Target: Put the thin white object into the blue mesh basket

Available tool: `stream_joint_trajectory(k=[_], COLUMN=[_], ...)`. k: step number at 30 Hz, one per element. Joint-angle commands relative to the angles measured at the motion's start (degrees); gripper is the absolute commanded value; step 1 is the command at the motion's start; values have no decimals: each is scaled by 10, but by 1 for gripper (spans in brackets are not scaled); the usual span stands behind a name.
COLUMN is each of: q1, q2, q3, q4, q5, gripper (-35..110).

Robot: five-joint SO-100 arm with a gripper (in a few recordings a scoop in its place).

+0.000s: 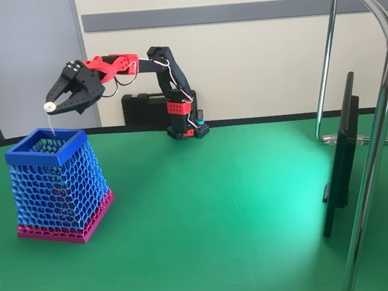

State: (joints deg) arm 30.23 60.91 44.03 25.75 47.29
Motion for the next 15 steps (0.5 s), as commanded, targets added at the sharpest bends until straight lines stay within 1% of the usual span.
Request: stream_joint_trajectory(k=[1, 4, 9, 15], q1=[10, 18, 28, 36], q2=[4, 2, 2, 32], q3=[-32, -23, 4, 48], q4=[12, 11, -21, -33], q5=[11, 7, -1, -18], gripper=[0, 0, 0, 1])
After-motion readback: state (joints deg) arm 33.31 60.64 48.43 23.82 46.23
